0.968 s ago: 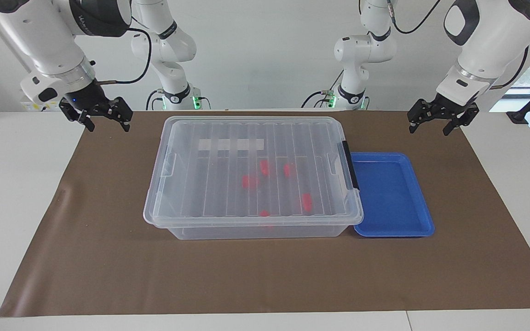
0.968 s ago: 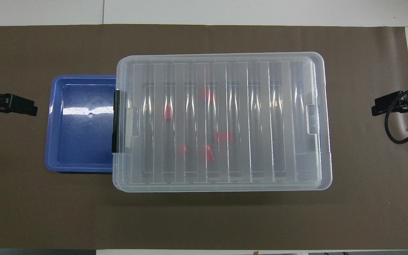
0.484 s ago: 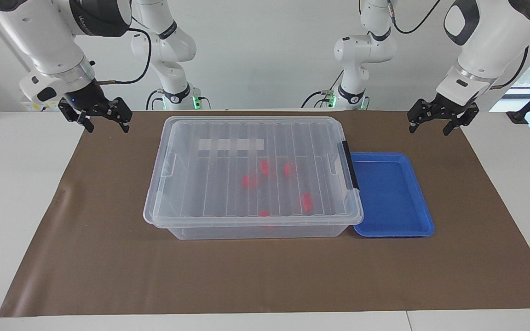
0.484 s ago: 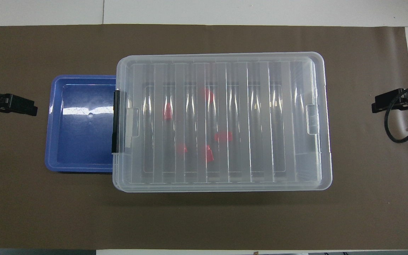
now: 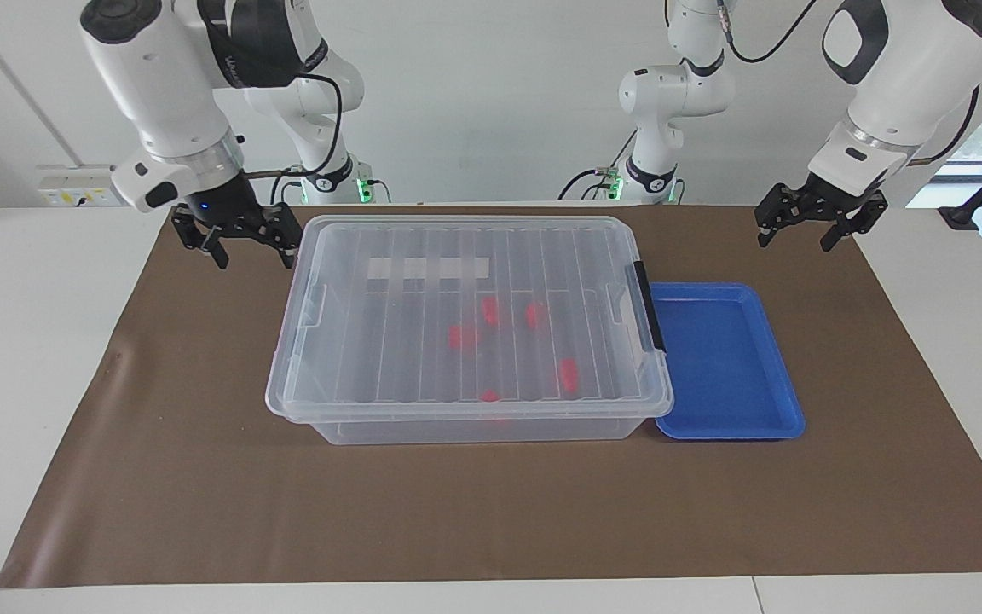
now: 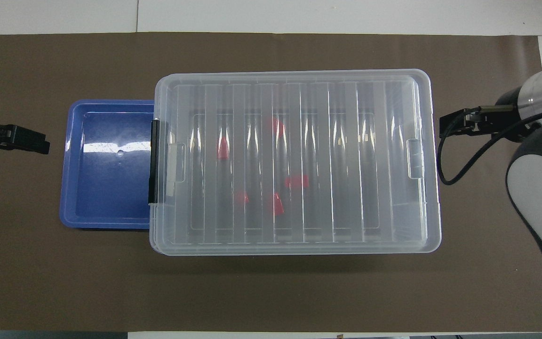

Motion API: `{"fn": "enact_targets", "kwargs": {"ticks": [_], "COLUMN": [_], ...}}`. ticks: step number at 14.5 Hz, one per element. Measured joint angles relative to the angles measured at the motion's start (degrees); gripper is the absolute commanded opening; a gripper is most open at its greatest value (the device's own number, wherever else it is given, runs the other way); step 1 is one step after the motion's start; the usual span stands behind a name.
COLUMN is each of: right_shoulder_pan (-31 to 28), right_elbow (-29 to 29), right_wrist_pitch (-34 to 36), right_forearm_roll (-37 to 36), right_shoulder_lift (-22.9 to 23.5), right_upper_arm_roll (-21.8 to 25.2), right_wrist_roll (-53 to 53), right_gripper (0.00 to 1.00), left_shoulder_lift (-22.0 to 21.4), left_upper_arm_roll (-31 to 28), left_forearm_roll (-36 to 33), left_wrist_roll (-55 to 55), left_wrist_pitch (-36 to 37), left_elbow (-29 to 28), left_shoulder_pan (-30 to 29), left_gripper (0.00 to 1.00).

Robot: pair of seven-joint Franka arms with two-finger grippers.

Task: Place red block in blue tray from box
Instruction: 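Move the right gripper to the edge of the clear lid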

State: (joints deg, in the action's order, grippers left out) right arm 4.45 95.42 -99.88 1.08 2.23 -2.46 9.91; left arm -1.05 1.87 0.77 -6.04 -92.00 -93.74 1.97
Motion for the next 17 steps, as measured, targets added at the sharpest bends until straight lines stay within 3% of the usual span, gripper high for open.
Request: {"fn": "enact_targets", "kwargs": {"ticks": [5,17], "right_shoulder_pan": [1.4,-2.3], "right_elbow": [3.1,11.8], "right_wrist_pitch": [-6.8,-12.6], "right_forearm_roll": [0.0,0.0], "right_shoulder_lift": [4.5,2.7], "right_upper_arm_roll": [0.3,0.7], "right_wrist_roll": [2.3,-3.0], "right_gripper": [1.0,1.0], "left_shoulder_lift": [0.0,0.0], "left_upper_arm_roll": [0.0,0.0], "left_forearm_roll": [0.0,0.0], "left_wrist_roll": [0.0,0.0], "left_wrist_pitch": [0.0,0.0], "left_elbow": [0.0,0.0], "left_shoulder_pan": [0.0,0.0], "left_gripper": [1.0,1.0]}}
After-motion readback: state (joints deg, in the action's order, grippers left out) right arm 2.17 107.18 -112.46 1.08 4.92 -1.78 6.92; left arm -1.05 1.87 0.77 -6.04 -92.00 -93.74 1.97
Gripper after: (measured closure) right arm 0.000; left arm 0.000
